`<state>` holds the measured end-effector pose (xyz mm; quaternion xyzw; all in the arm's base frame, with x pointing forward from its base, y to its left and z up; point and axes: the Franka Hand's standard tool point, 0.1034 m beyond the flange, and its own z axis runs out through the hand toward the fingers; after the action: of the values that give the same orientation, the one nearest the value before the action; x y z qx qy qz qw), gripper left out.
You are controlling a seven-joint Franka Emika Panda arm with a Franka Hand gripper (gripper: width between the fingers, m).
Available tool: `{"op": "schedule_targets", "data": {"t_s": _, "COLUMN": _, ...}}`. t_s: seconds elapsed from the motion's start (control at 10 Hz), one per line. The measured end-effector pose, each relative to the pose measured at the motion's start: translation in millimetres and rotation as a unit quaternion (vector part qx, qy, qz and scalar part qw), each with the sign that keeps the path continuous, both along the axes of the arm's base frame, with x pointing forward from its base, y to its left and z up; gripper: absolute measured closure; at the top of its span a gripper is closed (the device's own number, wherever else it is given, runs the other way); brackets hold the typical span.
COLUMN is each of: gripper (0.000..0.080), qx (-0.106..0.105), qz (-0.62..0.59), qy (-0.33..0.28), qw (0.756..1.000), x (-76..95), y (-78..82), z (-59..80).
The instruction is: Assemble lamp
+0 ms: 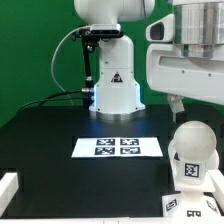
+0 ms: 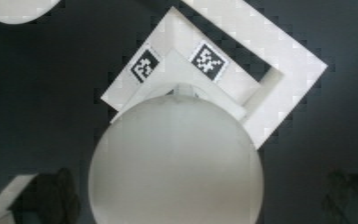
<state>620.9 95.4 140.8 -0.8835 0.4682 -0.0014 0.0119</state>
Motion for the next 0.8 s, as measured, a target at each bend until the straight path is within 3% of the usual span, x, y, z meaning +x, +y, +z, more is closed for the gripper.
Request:
{"op": "schedule_targets", "data": {"t_s": 0.3, "gripper": 0.0101, "qx": -0.001, "qz": 0.007, "qy": -0.002, "qw": 1.0, "x": -1.9, "y": 4.0, "z": 1.6}}
{"op": "schedule_targets", "data": {"t_s": 0.6, "gripper": 0.0101, "qx": 0.002, "qz": 0.092, "qy": -0.003, "qw": 0.996, "x": -39.3, "y": 36.1, "z": 19.2}}
{"op": "schedule_targets", "data": {"t_s": 0.8, "gripper": 0.0101, "qx": 0.005, "qz": 0.127, "qy": -0.011, "qw": 0.992, "x": -41.9, "y": 38.5, "z": 30.5}}
